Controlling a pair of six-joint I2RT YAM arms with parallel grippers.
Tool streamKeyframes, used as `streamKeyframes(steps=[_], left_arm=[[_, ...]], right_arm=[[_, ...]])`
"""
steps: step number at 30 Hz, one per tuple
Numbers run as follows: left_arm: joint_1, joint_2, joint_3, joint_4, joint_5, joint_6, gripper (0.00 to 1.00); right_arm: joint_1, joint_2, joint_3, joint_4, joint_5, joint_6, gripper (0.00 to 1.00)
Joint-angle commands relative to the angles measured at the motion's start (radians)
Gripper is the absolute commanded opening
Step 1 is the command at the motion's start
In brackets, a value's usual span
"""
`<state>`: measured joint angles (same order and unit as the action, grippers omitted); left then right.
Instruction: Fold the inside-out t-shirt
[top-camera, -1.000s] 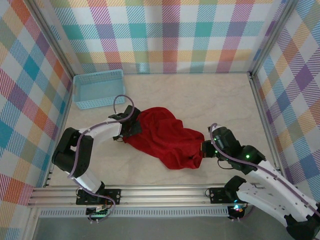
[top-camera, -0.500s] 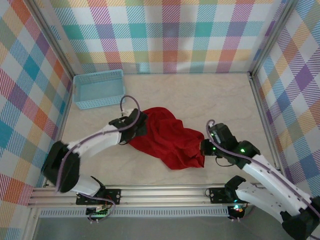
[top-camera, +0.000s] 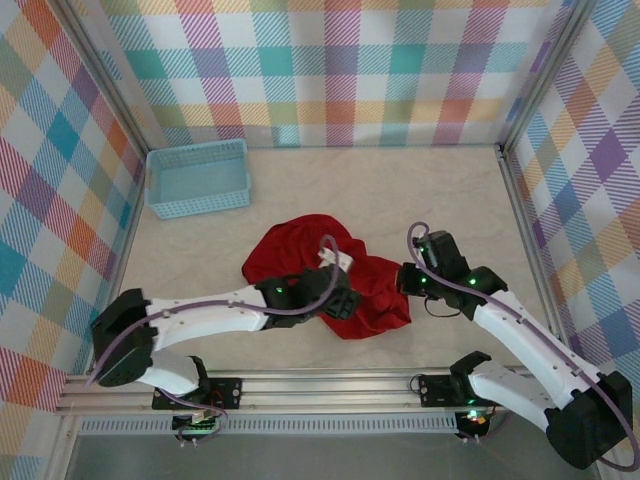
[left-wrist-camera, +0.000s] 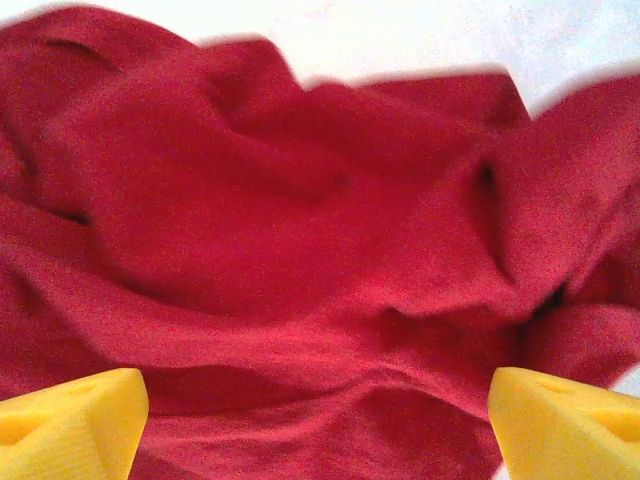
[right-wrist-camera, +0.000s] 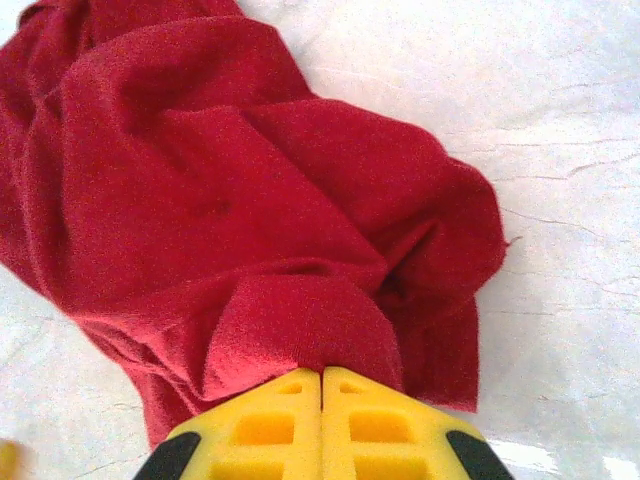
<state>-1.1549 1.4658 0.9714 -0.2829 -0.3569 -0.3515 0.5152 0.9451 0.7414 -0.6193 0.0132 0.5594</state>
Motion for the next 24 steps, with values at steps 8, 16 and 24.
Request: streamKeyframes(steps=[8, 16, 24], left_arm=[[-0.061, 0.226, 0.185, 0.056, 0.029, 0.081, 0.9], [-0.046, 0.346, 0.274, 0.043, -0.063, -0.025, 0.96], [-0.006, 0.364, 0.286, 0.021, -0.105, -0.077, 0.64]], right_arm=[[-0.009, -0.077, 0.104, 0.049, -0.082, -0.035, 0.0], [-0.01, -0.085, 0.099, 0.066, -0.105, -0.036, 0.0], [-0.009, -0.075, 0.085, 0.048, -0.03, -0.04, 0.0]])
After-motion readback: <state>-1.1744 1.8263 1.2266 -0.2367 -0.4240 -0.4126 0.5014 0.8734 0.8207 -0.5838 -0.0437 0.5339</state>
